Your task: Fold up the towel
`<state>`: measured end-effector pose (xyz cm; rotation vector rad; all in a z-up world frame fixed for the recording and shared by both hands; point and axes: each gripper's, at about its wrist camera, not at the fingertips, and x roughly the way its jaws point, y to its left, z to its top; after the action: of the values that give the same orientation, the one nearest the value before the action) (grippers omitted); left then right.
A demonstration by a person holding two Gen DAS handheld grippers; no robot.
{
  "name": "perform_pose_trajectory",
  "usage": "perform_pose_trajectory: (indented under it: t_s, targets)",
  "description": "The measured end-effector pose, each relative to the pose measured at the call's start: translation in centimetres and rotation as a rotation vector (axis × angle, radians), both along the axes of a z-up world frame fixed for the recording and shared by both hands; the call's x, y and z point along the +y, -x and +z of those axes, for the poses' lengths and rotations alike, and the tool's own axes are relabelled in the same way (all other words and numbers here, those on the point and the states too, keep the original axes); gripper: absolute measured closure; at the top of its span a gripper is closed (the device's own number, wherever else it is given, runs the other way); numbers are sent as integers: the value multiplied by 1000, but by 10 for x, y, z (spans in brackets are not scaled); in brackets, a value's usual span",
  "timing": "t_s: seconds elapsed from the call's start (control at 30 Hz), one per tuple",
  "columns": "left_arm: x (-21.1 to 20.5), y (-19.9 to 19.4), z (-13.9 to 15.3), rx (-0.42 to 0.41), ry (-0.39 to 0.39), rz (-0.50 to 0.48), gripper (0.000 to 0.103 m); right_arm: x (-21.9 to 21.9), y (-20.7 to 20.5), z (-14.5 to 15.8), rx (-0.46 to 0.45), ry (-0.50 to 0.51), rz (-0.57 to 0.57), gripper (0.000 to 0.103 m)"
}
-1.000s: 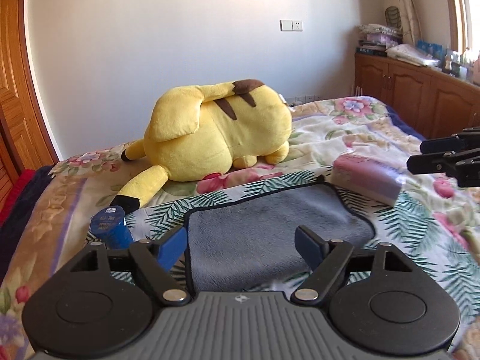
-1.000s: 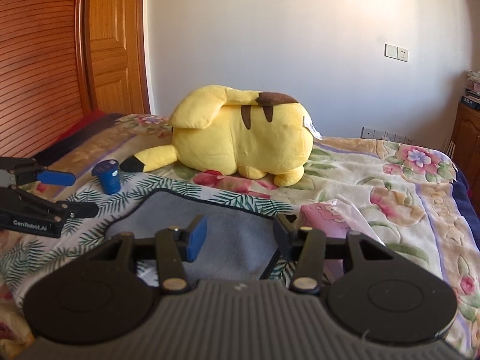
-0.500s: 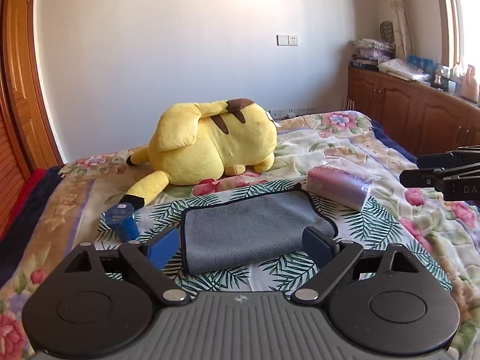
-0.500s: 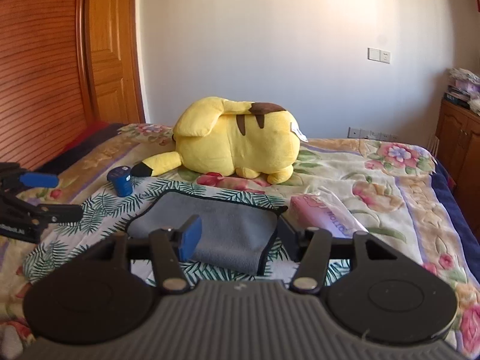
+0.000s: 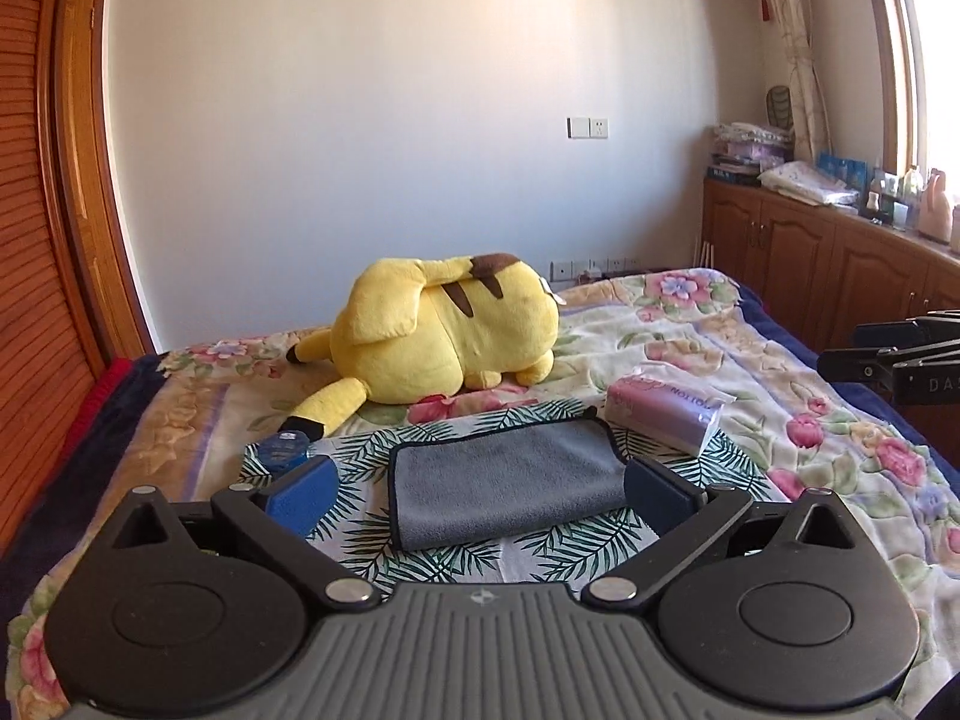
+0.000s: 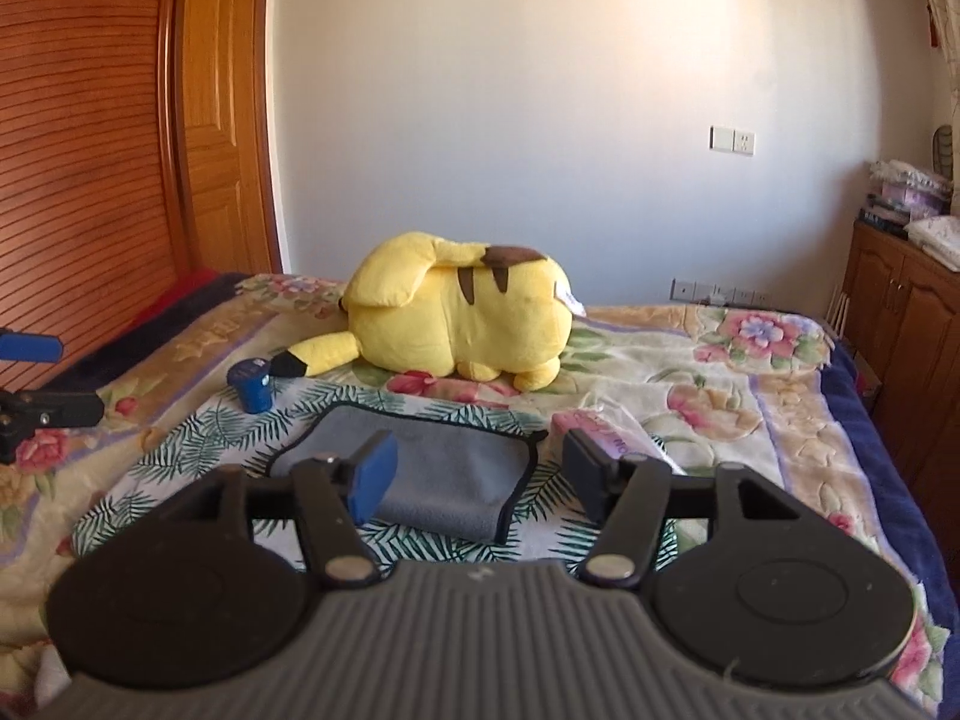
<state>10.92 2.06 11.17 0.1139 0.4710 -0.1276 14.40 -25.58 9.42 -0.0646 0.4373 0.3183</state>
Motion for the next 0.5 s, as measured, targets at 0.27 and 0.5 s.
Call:
perform_pose_trajectory:
  t_s: [0.27,0.5]
  targets:
    - [-1,28,6,-16,11,7,16,0,31,11,-41,-39,10,28]
    - [-8,49,6,-31,42,12,16,2,49,0,-40,-50,9,13]
